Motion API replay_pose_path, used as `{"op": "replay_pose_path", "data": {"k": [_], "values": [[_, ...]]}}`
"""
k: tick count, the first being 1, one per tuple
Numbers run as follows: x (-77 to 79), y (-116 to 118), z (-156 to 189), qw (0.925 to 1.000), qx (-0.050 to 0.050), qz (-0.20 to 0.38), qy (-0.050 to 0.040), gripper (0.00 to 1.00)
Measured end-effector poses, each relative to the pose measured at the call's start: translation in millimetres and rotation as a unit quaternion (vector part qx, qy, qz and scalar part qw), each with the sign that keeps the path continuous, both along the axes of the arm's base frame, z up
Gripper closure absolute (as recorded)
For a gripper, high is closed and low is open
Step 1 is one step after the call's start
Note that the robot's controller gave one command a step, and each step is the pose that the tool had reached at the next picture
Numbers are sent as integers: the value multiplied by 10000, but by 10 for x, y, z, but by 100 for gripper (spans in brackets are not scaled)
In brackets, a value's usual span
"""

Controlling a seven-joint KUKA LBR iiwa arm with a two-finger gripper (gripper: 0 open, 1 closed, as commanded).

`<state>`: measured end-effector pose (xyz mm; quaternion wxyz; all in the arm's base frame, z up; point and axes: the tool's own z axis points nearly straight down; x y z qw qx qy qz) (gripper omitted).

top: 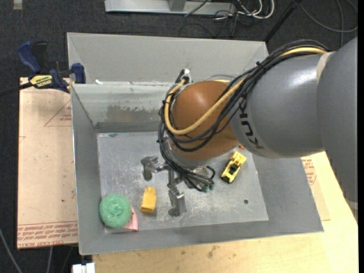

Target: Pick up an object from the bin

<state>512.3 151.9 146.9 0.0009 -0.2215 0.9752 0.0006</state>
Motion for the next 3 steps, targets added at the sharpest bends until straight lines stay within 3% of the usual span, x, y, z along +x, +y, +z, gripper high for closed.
{"op": "replay_pose_path", "data": {"k": [1,2,3], "values": [[59,15,-505,9891,-1,1470,-8,0],[-68,-36,-765,9906,6,1370,-7,100],[-68,-36,-765,9906,6,1369,-6,100]]}}
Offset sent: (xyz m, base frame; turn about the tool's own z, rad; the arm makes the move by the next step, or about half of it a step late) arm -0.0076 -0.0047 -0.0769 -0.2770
